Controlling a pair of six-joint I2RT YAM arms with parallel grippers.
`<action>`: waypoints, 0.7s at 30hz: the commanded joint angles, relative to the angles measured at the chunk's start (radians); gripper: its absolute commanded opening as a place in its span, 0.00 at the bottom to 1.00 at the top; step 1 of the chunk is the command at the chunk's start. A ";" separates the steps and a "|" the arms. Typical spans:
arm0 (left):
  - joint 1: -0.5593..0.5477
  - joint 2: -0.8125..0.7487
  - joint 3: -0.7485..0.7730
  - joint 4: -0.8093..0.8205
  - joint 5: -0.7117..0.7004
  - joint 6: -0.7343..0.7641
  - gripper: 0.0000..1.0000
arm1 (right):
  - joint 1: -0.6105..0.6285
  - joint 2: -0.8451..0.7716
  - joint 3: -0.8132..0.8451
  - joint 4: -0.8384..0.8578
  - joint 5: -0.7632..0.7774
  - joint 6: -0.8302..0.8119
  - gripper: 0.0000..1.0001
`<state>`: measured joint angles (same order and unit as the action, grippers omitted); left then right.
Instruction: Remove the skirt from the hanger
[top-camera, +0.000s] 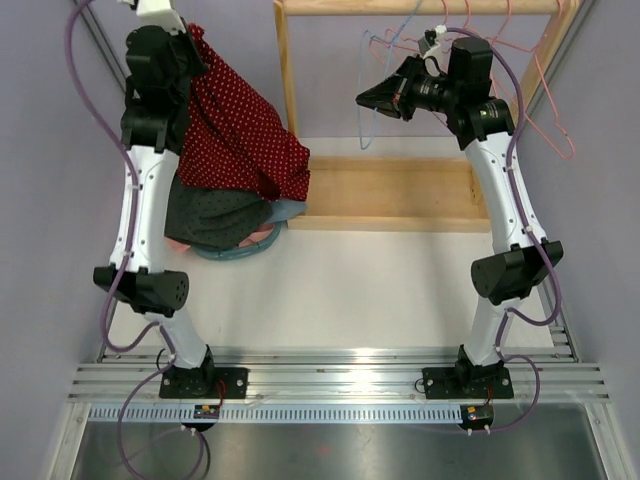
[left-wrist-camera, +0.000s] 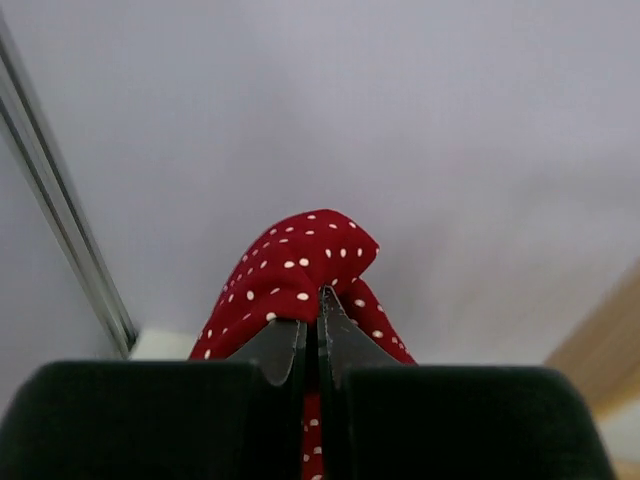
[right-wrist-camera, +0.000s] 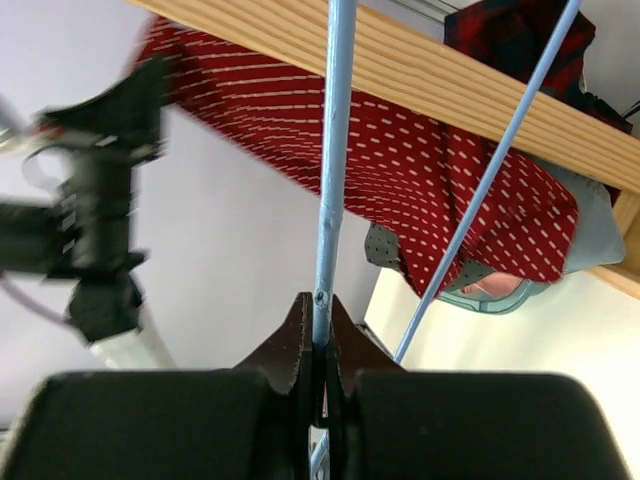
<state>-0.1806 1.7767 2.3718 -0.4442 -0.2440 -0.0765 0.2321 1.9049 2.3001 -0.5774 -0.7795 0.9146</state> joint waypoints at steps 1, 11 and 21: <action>0.061 0.145 -0.182 -0.033 0.159 -0.175 0.00 | 0.022 -0.007 0.029 0.017 0.000 -0.028 0.00; 0.055 0.124 -0.439 -0.111 0.195 -0.258 0.99 | 0.044 -0.112 -0.110 -0.107 0.126 -0.164 0.70; 0.040 -0.237 -0.304 -0.228 0.061 -0.145 0.99 | 0.042 -0.315 -0.200 -0.124 0.162 -0.240 0.99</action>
<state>-0.1349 1.7020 2.0430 -0.6750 -0.1360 -0.2768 0.2676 1.7008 2.1242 -0.7429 -0.6117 0.7254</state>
